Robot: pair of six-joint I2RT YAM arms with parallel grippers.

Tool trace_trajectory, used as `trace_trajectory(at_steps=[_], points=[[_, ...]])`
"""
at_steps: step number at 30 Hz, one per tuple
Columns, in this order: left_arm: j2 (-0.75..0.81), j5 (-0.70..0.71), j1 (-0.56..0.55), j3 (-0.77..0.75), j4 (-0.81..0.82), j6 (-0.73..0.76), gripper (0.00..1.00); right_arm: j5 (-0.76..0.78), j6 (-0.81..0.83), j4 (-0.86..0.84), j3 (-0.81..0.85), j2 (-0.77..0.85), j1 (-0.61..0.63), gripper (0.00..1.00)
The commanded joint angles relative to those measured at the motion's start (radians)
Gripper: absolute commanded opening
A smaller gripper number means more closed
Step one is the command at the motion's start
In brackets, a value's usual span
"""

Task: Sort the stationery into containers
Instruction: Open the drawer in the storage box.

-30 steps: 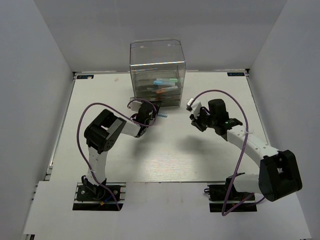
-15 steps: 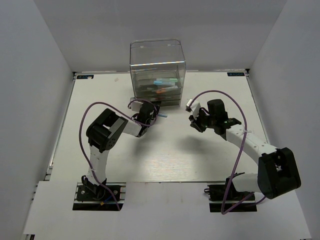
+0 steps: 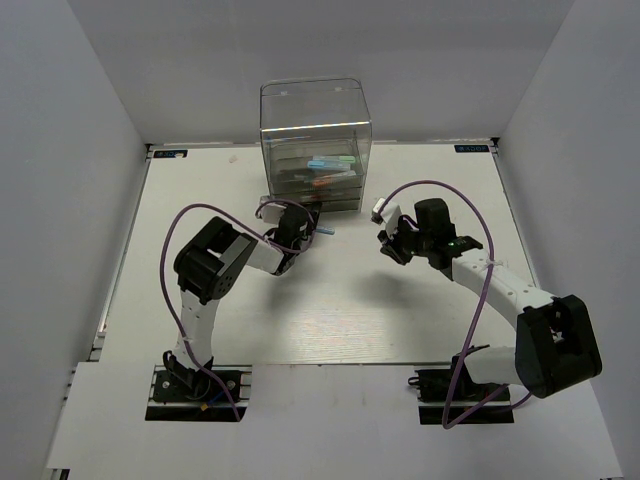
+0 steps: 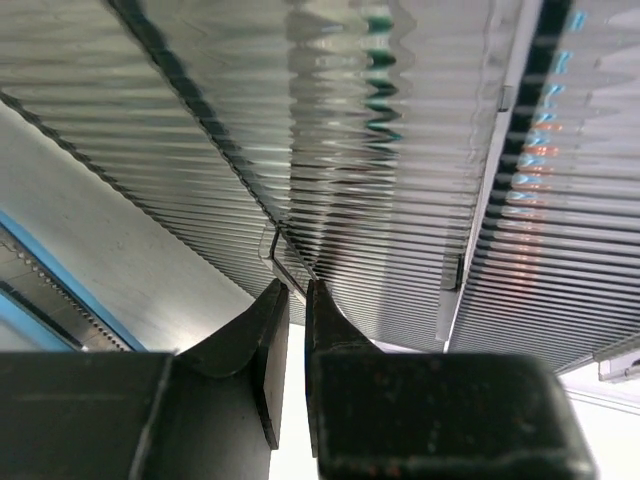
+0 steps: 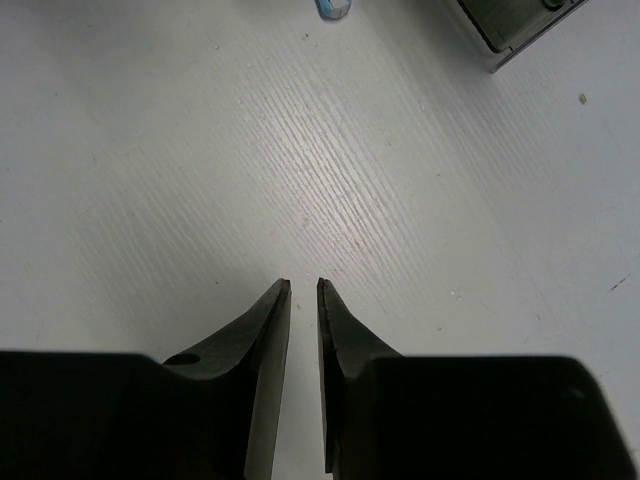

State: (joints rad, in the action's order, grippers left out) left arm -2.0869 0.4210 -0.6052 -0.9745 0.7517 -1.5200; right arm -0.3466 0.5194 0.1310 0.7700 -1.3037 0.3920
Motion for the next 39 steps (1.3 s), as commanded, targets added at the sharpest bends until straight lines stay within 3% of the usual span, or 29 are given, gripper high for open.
trace_trajectory(at_steps=[1, 14, 31, 36, 39], points=[[0.033, 0.019, -0.007, 0.036, 0.021, 0.020, 0.00, -0.026, -0.001, -0.002, 0.034, -0.006, -0.004, 0.23], [0.159, 0.001, -0.027, 0.186, 0.051, 0.020, 0.00, -0.035, -0.005, -0.008, 0.043, -0.014, -0.001, 0.23], [0.415, -0.059, -0.067, 0.411, -0.080, 0.020, 0.00, -0.046, -0.005, 0.001, 0.060, -0.011, 0.004, 0.23], [0.415, -0.059, -0.067, 0.421, -0.071, 0.020, 0.00, -0.046, -0.006, 0.007, 0.058, -0.005, 0.001, 0.23], [0.395, -0.059, -0.067, 0.350, -0.061, 0.058, 0.00, -0.048, -0.002, 0.015, 0.055, 0.003, 0.005, 0.25]])
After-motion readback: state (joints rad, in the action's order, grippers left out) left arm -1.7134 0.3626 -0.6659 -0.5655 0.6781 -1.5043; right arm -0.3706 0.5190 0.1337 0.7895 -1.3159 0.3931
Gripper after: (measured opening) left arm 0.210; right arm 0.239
